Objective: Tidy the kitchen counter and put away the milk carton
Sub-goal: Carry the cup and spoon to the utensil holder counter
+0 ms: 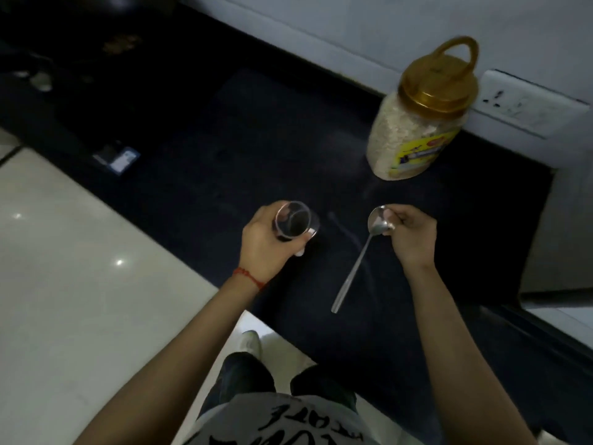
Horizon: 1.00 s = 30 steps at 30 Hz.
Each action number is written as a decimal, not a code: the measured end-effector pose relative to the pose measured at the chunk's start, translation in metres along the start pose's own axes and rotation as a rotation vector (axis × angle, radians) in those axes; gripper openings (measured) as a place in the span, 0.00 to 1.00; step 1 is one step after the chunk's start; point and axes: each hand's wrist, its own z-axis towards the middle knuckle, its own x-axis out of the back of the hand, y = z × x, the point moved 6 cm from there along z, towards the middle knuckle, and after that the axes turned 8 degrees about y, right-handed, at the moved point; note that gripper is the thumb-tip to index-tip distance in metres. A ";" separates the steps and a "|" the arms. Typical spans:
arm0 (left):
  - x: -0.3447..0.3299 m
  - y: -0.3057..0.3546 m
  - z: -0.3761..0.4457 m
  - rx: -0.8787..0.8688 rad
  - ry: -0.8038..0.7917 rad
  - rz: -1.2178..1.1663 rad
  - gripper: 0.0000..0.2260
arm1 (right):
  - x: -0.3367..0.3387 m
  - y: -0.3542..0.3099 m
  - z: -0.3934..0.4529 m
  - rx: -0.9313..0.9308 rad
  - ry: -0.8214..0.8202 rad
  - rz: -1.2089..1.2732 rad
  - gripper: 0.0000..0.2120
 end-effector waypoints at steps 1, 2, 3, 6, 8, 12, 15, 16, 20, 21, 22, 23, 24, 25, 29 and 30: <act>0.023 -0.014 -0.006 0.018 0.030 0.026 0.22 | -0.017 -0.008 -0.012 0.011 -0.041 0.001 0.06; 0.046 -0.029 -0.012 0.042 0.059 0.050 0.22 | -0.035 -0.015 -0.025 0.020 -0.086 0.001 0.06; 0.070 -0.043 -0.019 0.072 0.087 0.065 0.22 | -0.055 -0.022 -0.040 0.029 -0.130 0.001 0.06; 0.139 -0.092 -0.044 0.179 0.193 0.062 0.22 | -0.117 -0.041 -0.090 0.082 -0.258 -0.001 0.06; 0.186 -0.127 -0.065 0.258 0.288 0.045 0.24 | -0.162 -0.051 -0.126 0.113 -0.335 -0.017 0.05; 0.279 -0.202 -0.117 0.424 0.459 0.004 0.25 | -0.257 -0.060 -0.203 0.156 -0.463 -0.041 0.07; 0.342 -0.253 -0.163 0.536 0.562 -0.003 0.25 | -0.328 -0.063 -0.263 0.151 -0.587 -0.042 0.07; 0.360 -0.267 -0.177 0.567 0.589 0.000 0.25 | -0.350 -0.066 -0.280 0.173 -0.623 -0.055 0.07; 0.418 -0.310 -0.222 0.682 0.695 -0.001 0.23 | -0.421 -0.083 -0.341 0.286 -0.745 -0.117 0.08; 0.429 -0.320 -0.229 0.709 0.719 -0.004 0.22 | -0.437 -0.086 -0.353 0.300 -0.773 -0.123 0.10; 0.440 -0.331 -0.234 0.736 0.744 -0.004 0.23 | -0.451 -0.090 -0.364 0.310 -0.794 -0.124 0.11; 0.449 -0.341 -0.236 0.759 0.766 -0.001 0.23 | -0.465 -0.094 -0.373 0.317 -0.807 -0.125 0.12; 0.459 -0.350 -0.236 0.775 0.785 0.002 0.24 | -0.479 -0.099 -0.381 0.322 -0.816 -0.129 0.13; 0.469 -0.359 -0.232 0.783 0.800 0.004 0.24 | -0.493 -0.103 -0.387 0.325 -0.824 -0.133 0.12; 0.516 -0.394 -0.196 0.783 0.852 0.000 0.24 | -0.551 -0.120 -0.402 0.348 -0.835 -0.108 0.08; 0.530 -0.403 -0.185 0.778 0.864 0.000 0.24 | -0.568 -0.123 -0.403 0.349 -0.833 -0.109 0.08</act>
